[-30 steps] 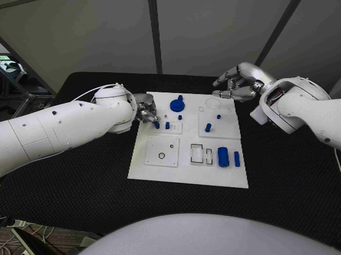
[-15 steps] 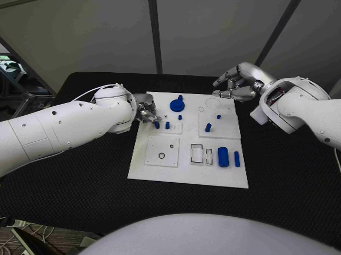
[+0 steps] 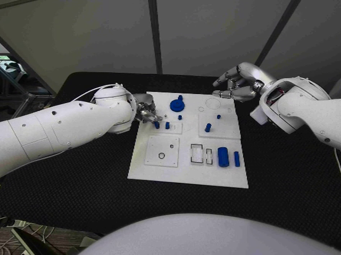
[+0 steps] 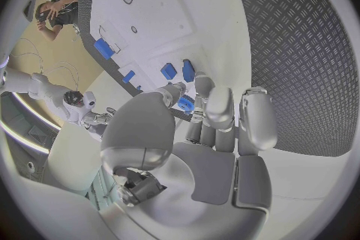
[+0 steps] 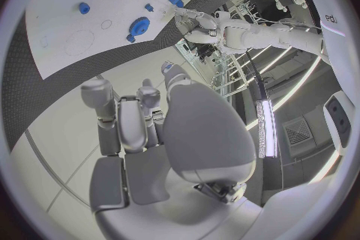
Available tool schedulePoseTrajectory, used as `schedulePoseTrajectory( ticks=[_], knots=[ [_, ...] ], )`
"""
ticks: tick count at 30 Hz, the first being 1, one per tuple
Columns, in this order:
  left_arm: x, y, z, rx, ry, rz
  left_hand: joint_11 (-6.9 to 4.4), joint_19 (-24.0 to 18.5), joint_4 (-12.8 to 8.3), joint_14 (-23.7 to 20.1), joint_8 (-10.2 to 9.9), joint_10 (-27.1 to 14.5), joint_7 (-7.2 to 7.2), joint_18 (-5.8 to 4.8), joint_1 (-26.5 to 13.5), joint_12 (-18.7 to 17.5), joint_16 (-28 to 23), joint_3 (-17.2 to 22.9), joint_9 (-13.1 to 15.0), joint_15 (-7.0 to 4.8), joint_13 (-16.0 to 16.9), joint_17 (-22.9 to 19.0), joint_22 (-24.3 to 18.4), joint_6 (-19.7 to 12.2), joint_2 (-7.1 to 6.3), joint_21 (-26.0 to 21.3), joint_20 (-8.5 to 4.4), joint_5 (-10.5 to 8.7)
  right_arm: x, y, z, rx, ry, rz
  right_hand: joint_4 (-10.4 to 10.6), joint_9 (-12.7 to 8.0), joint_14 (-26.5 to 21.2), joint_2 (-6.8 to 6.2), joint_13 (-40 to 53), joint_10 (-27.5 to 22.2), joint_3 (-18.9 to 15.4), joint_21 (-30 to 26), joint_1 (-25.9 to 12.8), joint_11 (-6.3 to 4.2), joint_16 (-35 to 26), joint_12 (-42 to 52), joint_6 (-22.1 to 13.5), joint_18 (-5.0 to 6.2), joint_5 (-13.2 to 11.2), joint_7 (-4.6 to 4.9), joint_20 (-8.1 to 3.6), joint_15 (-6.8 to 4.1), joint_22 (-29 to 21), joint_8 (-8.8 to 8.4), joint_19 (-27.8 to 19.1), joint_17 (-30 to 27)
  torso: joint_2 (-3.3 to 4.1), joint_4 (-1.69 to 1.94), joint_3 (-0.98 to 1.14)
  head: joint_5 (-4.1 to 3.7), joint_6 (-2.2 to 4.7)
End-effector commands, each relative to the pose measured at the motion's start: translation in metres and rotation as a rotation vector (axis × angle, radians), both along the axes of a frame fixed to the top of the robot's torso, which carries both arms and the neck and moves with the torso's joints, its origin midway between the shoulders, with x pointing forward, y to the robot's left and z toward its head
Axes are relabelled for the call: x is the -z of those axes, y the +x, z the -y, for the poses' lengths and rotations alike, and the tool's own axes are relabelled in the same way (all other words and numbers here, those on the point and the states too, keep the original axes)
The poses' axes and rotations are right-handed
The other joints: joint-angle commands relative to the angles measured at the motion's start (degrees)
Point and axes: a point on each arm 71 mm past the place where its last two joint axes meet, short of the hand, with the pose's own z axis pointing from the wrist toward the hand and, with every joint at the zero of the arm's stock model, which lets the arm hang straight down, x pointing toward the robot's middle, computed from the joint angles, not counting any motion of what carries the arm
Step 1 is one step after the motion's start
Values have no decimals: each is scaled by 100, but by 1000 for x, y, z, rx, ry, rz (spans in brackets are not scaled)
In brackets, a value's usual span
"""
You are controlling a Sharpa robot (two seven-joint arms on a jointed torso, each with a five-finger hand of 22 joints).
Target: Assemble the parts on the task board
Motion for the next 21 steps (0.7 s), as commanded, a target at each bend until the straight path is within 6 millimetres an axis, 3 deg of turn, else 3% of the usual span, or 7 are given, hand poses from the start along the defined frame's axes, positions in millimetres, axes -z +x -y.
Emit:
schedulePoseTrajectory(
  ticks=[1, 21],
  knots=[
    [0, -1, 1, -3, -6, -12, -7, 46, -2, 101, -28, 27, -11, -374, -62, 27, 22, -42, -5, -30, 6, 8, 492, 37, -2, -9, 9, -19, -1, 0, -1, -8, 2, 3, 26, -3, 141, 32, -7, -32, 6, -21, -15, -22, -24, -24, -9, 57, 28, -15, -5, -53, -7, 16, -23, -3, -3, 0, 0, 4, 1],
    [1, -3, 1, 2, -1, -45, -36, 68, -27, 103, 26, 55, -51, -381, -1, 70, 27, -62, 24, -47, 54, 13, 520, 111, 45, 18, 0, -7, 0, 0, 0, -10, -3, -5, 30, -4, 142, 37, -6, -32, 8, -30, -19, -22, -33, -21, -13, 58, 33, -15, -6, -53, -16, 19, -23, -9, -2, 0, -1, 7, 1]
  ],
)
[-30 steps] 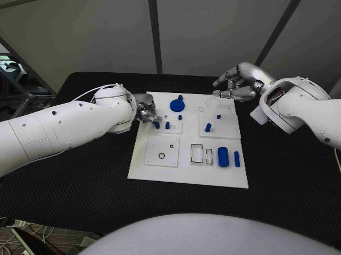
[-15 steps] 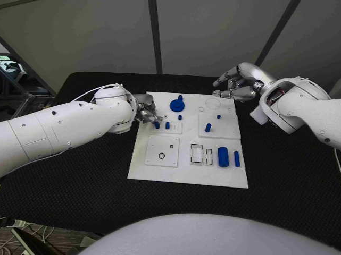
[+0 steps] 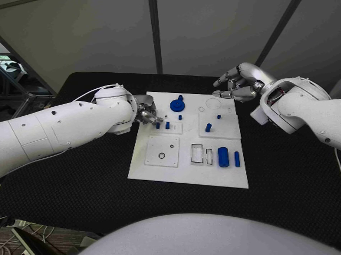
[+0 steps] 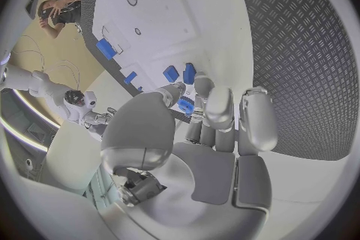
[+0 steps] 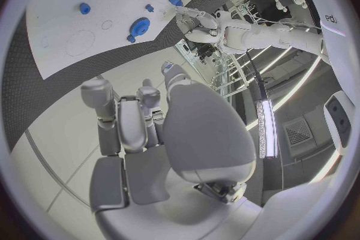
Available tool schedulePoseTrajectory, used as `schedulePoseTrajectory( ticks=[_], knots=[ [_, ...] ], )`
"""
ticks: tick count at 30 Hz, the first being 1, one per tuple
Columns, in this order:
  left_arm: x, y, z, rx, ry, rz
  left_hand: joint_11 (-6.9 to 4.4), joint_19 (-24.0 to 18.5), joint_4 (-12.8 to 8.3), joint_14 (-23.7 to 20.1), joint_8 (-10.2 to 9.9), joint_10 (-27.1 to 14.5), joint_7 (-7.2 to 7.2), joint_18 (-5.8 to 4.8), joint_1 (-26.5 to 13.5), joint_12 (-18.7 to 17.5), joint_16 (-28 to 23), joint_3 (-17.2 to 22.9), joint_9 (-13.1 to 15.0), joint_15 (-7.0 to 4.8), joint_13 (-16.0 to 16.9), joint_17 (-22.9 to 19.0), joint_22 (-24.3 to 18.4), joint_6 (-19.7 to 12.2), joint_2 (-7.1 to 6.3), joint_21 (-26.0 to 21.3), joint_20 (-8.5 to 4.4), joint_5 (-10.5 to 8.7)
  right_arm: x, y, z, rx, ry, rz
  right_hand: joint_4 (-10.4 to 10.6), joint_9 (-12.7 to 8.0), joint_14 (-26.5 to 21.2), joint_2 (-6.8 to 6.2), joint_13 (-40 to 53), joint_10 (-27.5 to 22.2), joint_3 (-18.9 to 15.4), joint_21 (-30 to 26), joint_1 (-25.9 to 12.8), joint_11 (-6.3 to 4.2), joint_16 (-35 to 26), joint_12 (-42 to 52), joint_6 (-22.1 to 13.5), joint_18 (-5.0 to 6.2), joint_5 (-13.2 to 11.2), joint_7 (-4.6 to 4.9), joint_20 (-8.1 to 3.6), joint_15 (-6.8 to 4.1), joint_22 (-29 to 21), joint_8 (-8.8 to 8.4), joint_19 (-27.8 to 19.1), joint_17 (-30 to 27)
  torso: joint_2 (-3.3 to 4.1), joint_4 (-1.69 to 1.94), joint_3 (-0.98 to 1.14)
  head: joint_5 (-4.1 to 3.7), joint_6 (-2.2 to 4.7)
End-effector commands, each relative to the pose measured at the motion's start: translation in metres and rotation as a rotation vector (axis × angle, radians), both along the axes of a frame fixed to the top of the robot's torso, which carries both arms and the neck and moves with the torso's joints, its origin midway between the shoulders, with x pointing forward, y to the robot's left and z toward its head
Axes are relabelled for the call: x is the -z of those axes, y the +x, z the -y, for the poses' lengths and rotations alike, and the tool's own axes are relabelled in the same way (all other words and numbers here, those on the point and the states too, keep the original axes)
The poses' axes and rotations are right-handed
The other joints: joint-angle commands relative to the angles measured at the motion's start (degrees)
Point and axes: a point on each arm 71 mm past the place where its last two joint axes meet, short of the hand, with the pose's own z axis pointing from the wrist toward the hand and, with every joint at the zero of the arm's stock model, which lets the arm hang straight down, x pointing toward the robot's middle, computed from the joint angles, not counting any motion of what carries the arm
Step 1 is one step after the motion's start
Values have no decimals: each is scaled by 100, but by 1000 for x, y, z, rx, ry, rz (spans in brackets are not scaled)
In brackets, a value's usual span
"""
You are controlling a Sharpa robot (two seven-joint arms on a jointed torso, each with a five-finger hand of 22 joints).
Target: Assemble the parts on the task board
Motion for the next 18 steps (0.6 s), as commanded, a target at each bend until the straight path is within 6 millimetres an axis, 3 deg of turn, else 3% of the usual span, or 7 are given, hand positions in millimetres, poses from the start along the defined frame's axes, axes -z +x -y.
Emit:
schedulePoseTrajectory(
  ticks=[1, 13, 18],
  knots=[
    [0, -1, 0, 2, 7, -19, -16, 27, -13, 87, 27, 34, -3, -379, -2, 37, 27, -15, 8, -31, 5, 8, 520, 37, 45, 18, -1, -7, -1, 0, -1, -10, -1, -2, 30, -4, 142, 37, -6, -32, 9, -30, -19, -22, -33, -21, -13, 57, 33, -15, -6, -53, -5, 19, -23, -8, 0, 0, -1, -3, 1],
    [1, -1, -1, 0, 8, -25, -34, 33, -65, 88, 56, 39, -22, -380, 73, 43, 27, -8, 32, -45, 12, 9, 529, 47, 71, 21, -12, -1, 0, 0, -1, -10, -2, -4, 30, -4, 142, 37, -6, -32, 9, -30, -19, -22, -33, -21, -13, 57, 33, -15, -6, -53, -5, 19, -23, -8, 5, -2, -1, 2, 1],
    [1, -2, 0, -4, -13, -35, -51, 37, -178, 89, 78, 39, -41, -380, 228, 44, 26, 53, 59, -60, 17, 9, 536, 26, 123, 17, -27, 7, 0, 0, -1, -10, -1, -4, 30, -4, 142, 37, -6, -32, 9, -30, -19, -22, -33, -21, -13, 57, 33, -15, -6, -53, -5, 19, -23, -8, 1, 3, 0, 2, 1]
  ],
)
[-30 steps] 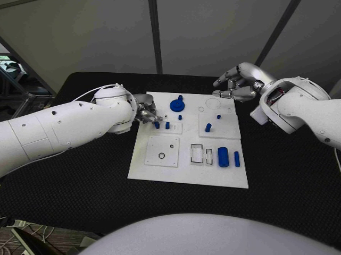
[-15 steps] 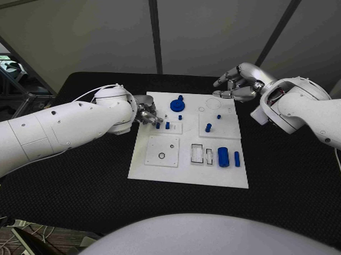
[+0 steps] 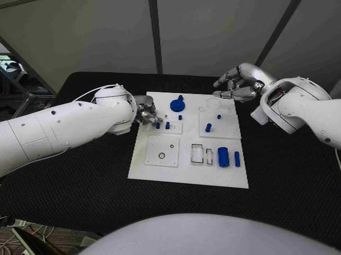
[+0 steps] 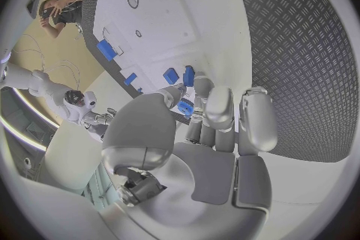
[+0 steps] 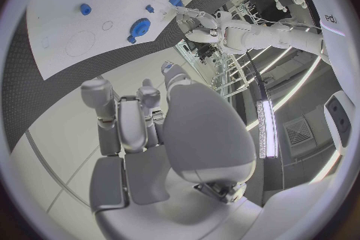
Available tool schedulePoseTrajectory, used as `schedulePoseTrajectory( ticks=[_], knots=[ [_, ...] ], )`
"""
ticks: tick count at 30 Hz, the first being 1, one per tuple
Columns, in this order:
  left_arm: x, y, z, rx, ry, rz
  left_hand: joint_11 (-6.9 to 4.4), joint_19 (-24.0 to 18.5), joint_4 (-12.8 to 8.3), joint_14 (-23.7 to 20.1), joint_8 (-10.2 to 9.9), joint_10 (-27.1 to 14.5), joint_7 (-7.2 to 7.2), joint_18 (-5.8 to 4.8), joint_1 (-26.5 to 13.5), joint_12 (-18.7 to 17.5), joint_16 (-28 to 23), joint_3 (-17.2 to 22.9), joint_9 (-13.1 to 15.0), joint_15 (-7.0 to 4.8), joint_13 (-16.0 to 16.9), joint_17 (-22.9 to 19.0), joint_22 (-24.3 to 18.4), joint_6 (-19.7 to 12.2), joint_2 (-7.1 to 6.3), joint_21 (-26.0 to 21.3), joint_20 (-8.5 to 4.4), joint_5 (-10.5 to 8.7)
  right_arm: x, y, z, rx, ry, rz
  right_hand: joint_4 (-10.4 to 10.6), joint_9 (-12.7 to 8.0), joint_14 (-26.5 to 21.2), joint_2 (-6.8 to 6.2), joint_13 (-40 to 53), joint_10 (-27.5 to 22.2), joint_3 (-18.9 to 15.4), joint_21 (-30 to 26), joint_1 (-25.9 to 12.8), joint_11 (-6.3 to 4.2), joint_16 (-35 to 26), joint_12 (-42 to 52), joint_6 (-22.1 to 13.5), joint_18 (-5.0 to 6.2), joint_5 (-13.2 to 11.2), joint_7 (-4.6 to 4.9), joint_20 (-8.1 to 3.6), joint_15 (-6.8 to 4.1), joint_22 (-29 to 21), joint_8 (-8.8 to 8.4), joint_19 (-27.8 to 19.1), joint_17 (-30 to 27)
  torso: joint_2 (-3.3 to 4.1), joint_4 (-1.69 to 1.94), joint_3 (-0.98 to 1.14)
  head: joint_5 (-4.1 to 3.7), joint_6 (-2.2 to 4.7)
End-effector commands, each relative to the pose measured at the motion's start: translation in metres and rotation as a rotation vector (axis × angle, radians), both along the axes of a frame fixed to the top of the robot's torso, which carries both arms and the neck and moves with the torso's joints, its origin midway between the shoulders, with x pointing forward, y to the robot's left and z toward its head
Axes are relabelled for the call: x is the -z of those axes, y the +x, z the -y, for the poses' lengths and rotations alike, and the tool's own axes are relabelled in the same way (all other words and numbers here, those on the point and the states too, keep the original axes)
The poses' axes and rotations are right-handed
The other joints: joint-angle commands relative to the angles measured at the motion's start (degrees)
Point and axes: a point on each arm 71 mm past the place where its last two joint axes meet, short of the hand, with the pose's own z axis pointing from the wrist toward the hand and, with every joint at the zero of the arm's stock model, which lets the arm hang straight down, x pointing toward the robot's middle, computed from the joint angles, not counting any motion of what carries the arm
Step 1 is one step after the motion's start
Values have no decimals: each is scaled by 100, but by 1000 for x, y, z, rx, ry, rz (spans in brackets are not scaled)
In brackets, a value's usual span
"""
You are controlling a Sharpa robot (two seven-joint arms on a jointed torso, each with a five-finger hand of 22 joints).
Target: Assemble the parts on the task board
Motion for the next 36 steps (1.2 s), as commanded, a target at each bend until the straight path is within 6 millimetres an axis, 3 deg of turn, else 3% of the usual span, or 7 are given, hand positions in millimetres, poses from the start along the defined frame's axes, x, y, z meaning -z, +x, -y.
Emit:
schedulePoseTrajectory(
  ticks=[1, 7, 12, 19, 26, 30, 36],
  knots=[
    [0, -1, 1, -4, -20, -21, -35, 36, -116, 89, 35, 17, -25, -381, 161, 12, 25, 50, 20, -64, 4, 5, 538, -5, 28, 16, -28, 8, -1, 0, -1, -9, 1, 1, 30, -4, 142, 37, -6, -32, 9, -31, -19, -22, -33, -21, -13, 57, 33, -15, -6, -53, -6, 19, -23, -8, -1, 5, 2, -1, 1],
    [1, -1, 1, -15, -52, -37, -42, 37, -308, 89, 46, -1, -28, -381, 387, -18, 21, 205, 51, -72, -18, 4, 544, -67, 64, 3, -41, 10, -1, 0, -2, -10, 1, 0, 30, -4, 142, 37, -6, -32, 9, -31, -19, -22, -33, -21, -13, 57, 33, -15, -6, -53, -6, 19, -23, -8, -1, -1, -1, 2, 1],
    [2, -1, 0, -29, -81, -57, -24, 26, -453, 88, -8, -51, 1, -377, 513, -90, 17, 373, 42, -63, -89, 2, 538, -172, 18, -27, -39, 12, -1, 0, -2, -10, 1, -1, 30, -4, 142, 37, -6, -32, 9, -31, -19, -22, -33, -21, -13, 57, 33, -15, -6, -53, -6, 19, -23, -8, 2, 6, 1, -6, 1],
    [2, 0, -1, -38, -93, -65, 6, 25, -419, 87, -51, -59, 36, -378, 396, -113, 15, 386, 19, -40, -115, 2, 543, -181, -102, -40, -21, -4, -1, 0, -2, -10, 1, -1, 30, -4, 142, 37, -6, -32, 9, -31, -19, -22, -33, -21, -13, 57, 33, -15, -6, -53, -6, 19, -23, -8, 2, 2, -1, -2, 1],
    [2, -1, -1, -36, -95, -67, -3, 26, -429, 88, -51, -49, 21, -376, 388, -105, 16, 428, 16, -41, -103, 3, 548, -154, -121, -43, -18, 7, -1, 1, -2, -10, 1, -1, 34, -4, 142, 37, -3, -29, 7, -35, -25, -21, -38, -16, -15, 57, 35, -14, -6, -53, -8, 21, -22, -11, 0, 3, -2, 6, 1],
    [2, -1, -1, -35, -96, -67, -18, 32, -659, 87, -52, -53, 12, -375, 595, -134, 14, 747, 23, -60, -119, 3, 562, -163, -104, -47, -33, 19, 0, 1, -2, -11, 1, -1, 35, -4, 143, 38, -4, -30, 7, -34, -26, -21, -35, -17, -15, 57, 35, -14, -6, -53, -8, 21, -21, -7, -1, 4, 0, 11, 1],
    [2, -2, -1, -31, -96, -71, -12, 33, -989, 85, -16, -52, 29, -376, 763, -207, 12, 1222, 70, -56, -175, 5, 576, -209, -188, -60, -33, 32, 0, 1, -2, -11, 0, -1, 42, -5, 144, 43, -1, -27, 7, -37, -35, -20, -36, -13, -16, 57, 37, -14, -6, -53, -10, 22, -21, -6, 1, 2, 2, 11, 1]
  ],
)
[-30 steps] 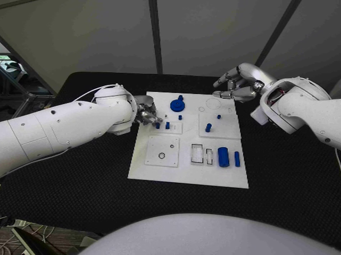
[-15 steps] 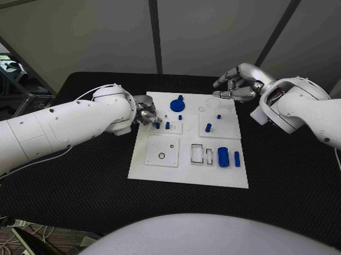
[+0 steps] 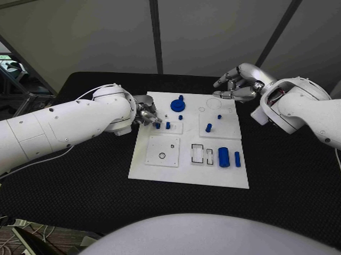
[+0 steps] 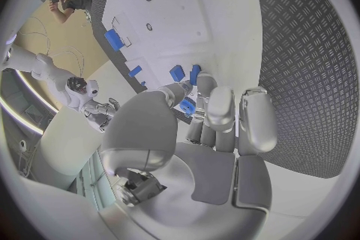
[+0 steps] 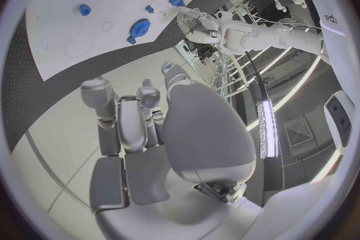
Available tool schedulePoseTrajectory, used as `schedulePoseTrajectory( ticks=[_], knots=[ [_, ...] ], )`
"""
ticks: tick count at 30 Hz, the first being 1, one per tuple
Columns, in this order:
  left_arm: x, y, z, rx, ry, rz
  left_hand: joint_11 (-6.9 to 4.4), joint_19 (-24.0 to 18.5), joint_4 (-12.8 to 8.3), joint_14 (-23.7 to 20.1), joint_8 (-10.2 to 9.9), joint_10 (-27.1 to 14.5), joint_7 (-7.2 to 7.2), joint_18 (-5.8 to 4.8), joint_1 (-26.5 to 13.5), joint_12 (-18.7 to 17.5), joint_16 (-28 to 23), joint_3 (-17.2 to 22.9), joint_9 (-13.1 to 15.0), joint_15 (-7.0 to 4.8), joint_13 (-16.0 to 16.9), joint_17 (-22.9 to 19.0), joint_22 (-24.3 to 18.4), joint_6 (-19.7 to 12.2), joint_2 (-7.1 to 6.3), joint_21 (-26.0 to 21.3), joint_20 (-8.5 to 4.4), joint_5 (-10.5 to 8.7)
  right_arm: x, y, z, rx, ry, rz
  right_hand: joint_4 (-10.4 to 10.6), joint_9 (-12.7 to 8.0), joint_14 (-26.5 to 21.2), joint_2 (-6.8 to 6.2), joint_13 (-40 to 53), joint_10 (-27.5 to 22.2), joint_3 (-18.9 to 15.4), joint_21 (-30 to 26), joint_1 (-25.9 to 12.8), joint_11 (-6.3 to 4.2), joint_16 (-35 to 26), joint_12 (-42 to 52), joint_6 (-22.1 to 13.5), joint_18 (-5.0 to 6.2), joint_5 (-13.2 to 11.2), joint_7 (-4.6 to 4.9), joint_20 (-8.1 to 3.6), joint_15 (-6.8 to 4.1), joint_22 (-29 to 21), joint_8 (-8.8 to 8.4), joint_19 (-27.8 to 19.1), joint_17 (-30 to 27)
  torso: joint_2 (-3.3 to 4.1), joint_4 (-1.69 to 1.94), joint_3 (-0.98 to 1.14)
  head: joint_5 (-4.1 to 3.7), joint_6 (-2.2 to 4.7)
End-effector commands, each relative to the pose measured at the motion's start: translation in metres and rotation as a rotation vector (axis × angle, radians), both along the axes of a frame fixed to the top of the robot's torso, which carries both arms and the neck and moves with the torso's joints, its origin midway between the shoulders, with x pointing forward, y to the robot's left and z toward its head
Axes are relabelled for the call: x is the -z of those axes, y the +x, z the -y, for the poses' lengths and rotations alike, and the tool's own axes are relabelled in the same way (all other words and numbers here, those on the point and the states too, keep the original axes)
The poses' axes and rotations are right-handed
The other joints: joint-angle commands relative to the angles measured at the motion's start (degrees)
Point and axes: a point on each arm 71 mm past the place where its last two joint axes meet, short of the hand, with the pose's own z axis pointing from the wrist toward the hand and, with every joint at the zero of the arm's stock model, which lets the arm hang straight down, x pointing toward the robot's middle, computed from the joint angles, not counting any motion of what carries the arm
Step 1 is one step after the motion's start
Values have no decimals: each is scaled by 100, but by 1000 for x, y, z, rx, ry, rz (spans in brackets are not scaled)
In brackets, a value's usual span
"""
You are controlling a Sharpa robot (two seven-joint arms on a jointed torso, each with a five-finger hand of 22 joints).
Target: Assemble the parts on the task board
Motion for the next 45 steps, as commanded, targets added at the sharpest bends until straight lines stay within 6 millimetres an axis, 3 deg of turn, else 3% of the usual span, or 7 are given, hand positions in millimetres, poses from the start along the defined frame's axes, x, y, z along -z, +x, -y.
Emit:
schedulePoseTrajectory(
  ticks=[1, 22, 45],
  knots=[
    [2, -2, 1, 12, -8, -18, -50, 15, -339, 88, 20, 8, 14, -376, 106, -40, 12, 409, 25, -17, -23, 6, 578, -46, -21, -40, -13, 15, -1, 0, -1, -9, 2, 2, 42, -4, 144, 43, -2, -27, 7, -37, -35, -20, -36, -13, -16, 57, 37, -14, -6, -53, -5, 22, -21, 0, 2, 0, -1, 0, 1],
    [1, -7, -2, 2, -51, -33, -35, 4, -583, 86, 104, 17, 36, -369, 101, -117, 7, 719, 114, -7, -98, 5, 587, -91, -184, -75, -2, 57, -1, 1, -1, -9, 1, 2, 49, -5, 145, 47, -2, -27, 6, -37, -44, -20, -36, -12, -16, 57, 39, -13, -6, -52, -3, 24, -18, 2, -4, 3, -5, 7, 1],
    [-13, -18, -14, -96, -244, 223, -51, 121, -682, 93, 205, 191, 30, -415, 81, 0, 25, 978, 187, -22, 42, 22, 726, -25, -257, 120, -16, 169, 0, 1, 2, -1, 0, 4, 59, -5, 146, 55, 1, -23, 5, -38, -57, -19, -36, -8, -16, 56, 43, -13, -6, -52, -3, 26, -16, 5, -4, 3, 6, 24, 1]
  ],
)
